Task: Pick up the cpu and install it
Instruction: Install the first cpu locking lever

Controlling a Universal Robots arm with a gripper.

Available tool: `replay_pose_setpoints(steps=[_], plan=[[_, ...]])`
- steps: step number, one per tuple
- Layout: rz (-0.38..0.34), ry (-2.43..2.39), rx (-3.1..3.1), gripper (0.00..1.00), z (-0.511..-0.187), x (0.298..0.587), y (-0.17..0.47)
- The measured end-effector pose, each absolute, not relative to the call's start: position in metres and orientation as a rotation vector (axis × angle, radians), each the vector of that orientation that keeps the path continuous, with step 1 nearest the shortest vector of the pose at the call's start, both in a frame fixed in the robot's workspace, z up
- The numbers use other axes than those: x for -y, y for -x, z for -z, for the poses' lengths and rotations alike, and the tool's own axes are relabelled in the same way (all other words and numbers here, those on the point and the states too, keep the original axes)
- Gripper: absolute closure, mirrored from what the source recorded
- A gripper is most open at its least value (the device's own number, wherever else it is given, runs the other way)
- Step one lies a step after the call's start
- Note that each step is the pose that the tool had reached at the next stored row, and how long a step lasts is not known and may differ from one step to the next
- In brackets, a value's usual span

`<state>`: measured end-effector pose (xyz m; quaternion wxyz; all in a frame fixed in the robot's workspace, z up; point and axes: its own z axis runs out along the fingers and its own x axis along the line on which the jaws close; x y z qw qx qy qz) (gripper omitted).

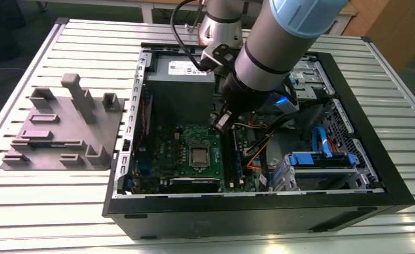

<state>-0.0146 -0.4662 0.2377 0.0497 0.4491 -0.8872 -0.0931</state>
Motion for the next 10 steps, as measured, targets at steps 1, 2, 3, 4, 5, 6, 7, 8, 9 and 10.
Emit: replay_pose_setpoints(steps=[1, 2, 3, 4, 5, 6, 7, 8, 9, 10], plan=[[0.284, -1.368, 2.703, 0.90, -0.2376, 0.4658, 0.0141], [0.284, -1.368, 2.703, 0.90, -0.2377, 0.4653, 0.0138], [0.284, -1.368, 2.703, 0.90, -0.2377, 0.4647, 0.0134], [0.284, -1.368, 2.703, 0.90, -0.2376, 0.4639, 0.0130], [0.284, -1.368, 2.703, 0.90, -0.2376, 0.4631, 0.0127], [0.284, -1.368, 2.703, 0.90, -0.2376, 0.4623, 0.0124], [0.284, -1.368, 2.703, 0.90, -0.2376, 0.4615, 0.0121], [0.284, -1.368, 2.703, 0.90, -0.2376, 0.4608, 0.0118], [0.284, -1.368, 2.703, 0.90, -0.2376, 0.4600, 0.0114], [0.284, -1.368, 2.703, 0.90, -0.2376, 0.4591, 0.0110]])
